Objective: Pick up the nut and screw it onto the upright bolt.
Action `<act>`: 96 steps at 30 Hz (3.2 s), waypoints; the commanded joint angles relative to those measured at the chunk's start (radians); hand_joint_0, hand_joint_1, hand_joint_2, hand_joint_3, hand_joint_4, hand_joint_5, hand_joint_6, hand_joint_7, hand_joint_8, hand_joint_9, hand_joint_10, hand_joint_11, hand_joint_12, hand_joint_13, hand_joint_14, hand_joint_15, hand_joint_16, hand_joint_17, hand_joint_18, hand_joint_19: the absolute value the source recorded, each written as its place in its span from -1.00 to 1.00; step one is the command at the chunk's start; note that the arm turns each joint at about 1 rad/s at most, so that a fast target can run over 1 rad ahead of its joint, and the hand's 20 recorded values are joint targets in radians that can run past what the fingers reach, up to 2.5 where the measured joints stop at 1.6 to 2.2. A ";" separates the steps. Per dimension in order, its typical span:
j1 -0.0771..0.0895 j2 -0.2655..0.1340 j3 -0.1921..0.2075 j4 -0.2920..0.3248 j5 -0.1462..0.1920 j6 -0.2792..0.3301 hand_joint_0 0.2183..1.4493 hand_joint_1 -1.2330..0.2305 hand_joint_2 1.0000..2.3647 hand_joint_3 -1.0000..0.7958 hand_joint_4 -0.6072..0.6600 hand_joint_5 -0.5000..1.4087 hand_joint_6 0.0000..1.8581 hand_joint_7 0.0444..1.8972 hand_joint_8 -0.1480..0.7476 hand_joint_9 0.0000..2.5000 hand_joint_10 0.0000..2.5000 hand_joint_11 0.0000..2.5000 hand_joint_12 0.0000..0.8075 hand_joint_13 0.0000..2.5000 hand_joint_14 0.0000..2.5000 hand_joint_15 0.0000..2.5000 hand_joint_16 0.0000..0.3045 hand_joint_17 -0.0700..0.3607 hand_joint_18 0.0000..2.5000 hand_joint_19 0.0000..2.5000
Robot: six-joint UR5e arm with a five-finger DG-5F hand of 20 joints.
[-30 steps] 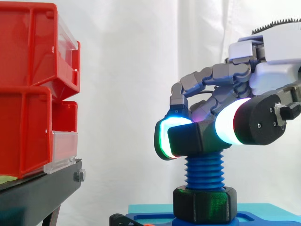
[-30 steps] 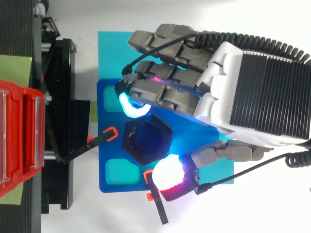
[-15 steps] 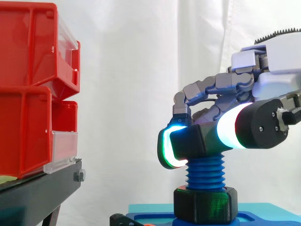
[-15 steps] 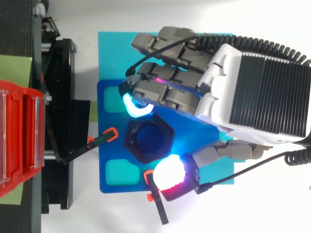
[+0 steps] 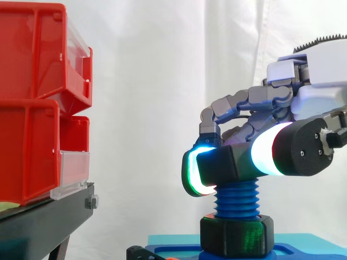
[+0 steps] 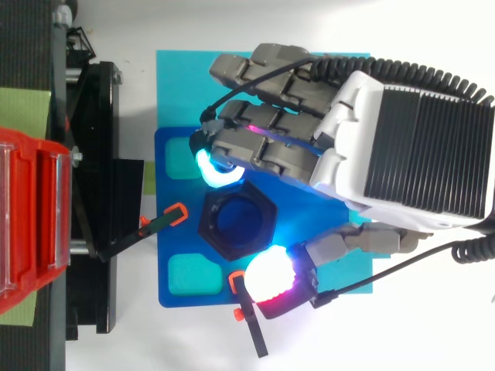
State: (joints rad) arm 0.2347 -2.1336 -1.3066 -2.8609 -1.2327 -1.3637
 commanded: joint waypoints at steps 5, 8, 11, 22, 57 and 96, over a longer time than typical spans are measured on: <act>0.000 0.000 0.000 0.000 -0.004 0.000 -0.49 -0.03 -1.00 -0.44 0.41 -0.66 -0.42 0.31 0.04 -0.56 -0.99 -0.86 -0.10 -0.56 -1.00 -0.99 -0.70 -0.20 -0.59 -0.93; 0.000 0.000 0.000 0.000 -0.004 0.000 -0.49 -0.03 -1.00 -0.44 0.41 -0.66 -0.42 0.32 0.04 -0.56 -1.00 -0.86 -0.10 -0.56 -1.00 -0.99 -0.70 -0.20 -0.59 -0.93; -0.002 -0.011 0.000 0.000 -0.004 0.002 -0.49 -0.03 -1.00 -0.44 0.42 -0.66 -0.42 0.32 0.04 -0.56 -1.00 -0.86 -0.10 -0.56 -1.00 -0.99 -0.70 -0.20 -0.59 -0.93; -0.005 -0.011 -0.036 0.078 -0.014 0.015 -0.49 -0.03 -1.00 -0.44 0.41 -0.66 -0.42 0.32 0.04 -0.56 -1.00 -0.86 -0.10 -0.56 -1.00 -0.99 -0.70 -0.20 -0.59 -0.94; -0.031 -0.011 -0.037 0.081 -0.073 0.015 -0.74 0.07 -1.00 -0.44 0.45 -0.72 -0.46 -0.05 0.14 -0.58 -1.00 -0.89 0.09 -0.58 -1.00 -1.00 -0.58 -0.01 -0.54 -0.94; -0.040 -0.011 0.043 0.044 -0.128 0.015 -0.70 0.58 -1.00 -0.44 0.35 -0.70 -0.46 -0.17 0.02 -0.79 -1.00 -1.00 0.07 -0.80 -1.00 -1.00 -0.60 -0.04 -0.87 -1.00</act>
State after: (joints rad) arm 0.1924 -2.1445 -1.2672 -2.8120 -1.3615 -1.3496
